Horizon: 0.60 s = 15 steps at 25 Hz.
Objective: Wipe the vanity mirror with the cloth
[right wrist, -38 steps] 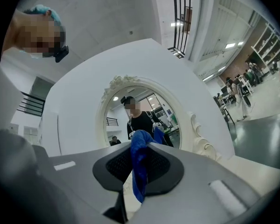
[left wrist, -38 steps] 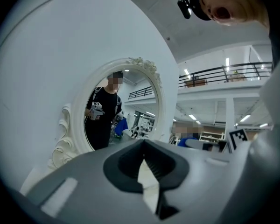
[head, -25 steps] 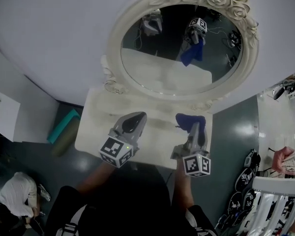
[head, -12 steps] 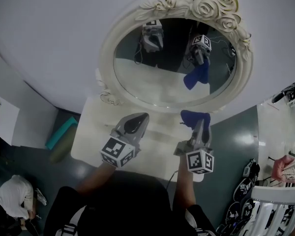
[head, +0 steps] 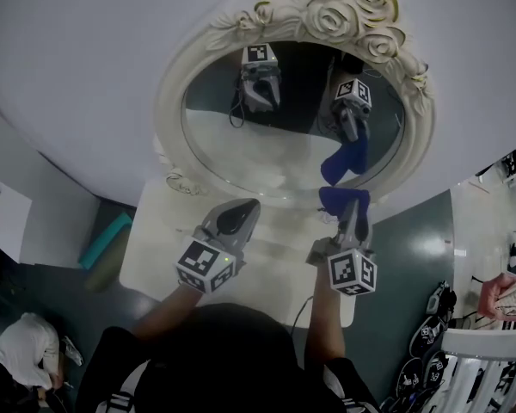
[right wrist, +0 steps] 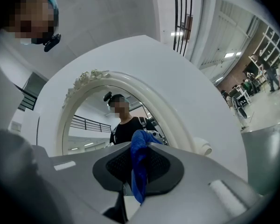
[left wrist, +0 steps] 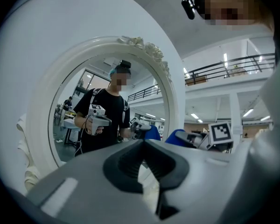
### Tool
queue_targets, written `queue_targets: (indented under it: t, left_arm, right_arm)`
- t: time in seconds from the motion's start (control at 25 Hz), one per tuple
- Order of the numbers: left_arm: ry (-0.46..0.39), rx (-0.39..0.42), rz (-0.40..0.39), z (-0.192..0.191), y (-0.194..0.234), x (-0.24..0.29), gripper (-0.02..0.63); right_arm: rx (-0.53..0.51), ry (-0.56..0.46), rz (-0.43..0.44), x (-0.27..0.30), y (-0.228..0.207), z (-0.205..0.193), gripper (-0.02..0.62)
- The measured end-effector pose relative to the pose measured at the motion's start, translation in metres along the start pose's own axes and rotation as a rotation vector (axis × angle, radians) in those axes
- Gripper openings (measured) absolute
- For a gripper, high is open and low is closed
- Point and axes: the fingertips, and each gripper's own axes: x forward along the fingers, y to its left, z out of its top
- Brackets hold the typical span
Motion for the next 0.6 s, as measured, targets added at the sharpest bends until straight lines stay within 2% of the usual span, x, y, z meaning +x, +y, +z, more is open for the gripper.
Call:
queue_targets:
  t: [0.6]
  left_arm:
    - [0.026, -0.003, -0.016, -0.001, 0.01, 0.033, 0.009]
  right_arm:
    - [0.042, -0.016, -0.052, 0.049, -0.025, 0.008, 0.041]
